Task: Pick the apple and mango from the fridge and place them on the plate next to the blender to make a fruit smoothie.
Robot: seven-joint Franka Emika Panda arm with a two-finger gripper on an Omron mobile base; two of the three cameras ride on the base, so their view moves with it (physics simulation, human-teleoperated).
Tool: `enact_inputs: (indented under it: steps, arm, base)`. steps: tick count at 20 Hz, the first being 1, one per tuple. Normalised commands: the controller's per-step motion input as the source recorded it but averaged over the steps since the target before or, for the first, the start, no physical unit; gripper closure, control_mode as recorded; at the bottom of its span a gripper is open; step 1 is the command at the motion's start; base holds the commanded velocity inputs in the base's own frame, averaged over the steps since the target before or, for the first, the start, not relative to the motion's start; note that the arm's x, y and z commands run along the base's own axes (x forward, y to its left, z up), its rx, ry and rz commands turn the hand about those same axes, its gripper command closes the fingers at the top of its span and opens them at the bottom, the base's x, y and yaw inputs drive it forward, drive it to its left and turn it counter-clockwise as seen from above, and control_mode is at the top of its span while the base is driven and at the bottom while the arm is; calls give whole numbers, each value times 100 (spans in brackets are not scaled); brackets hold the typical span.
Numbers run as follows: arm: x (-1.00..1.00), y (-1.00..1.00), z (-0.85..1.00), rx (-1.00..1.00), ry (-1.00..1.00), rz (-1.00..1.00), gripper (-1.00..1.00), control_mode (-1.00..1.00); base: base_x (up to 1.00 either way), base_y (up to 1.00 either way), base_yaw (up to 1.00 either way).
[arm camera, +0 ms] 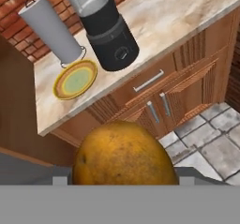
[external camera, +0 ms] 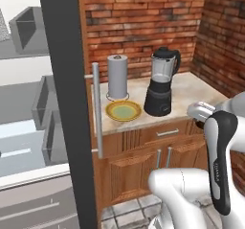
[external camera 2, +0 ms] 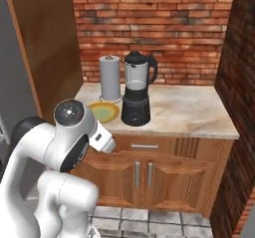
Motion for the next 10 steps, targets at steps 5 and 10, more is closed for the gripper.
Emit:
enact_inputs:
  steps: [5,10]
  arm:
    - [0,0,0,0,0,0,100,100]
    - [0,0,0,0,0,0,100,100]
  base:
    - [38,-1,26]
    - [60,0,21]
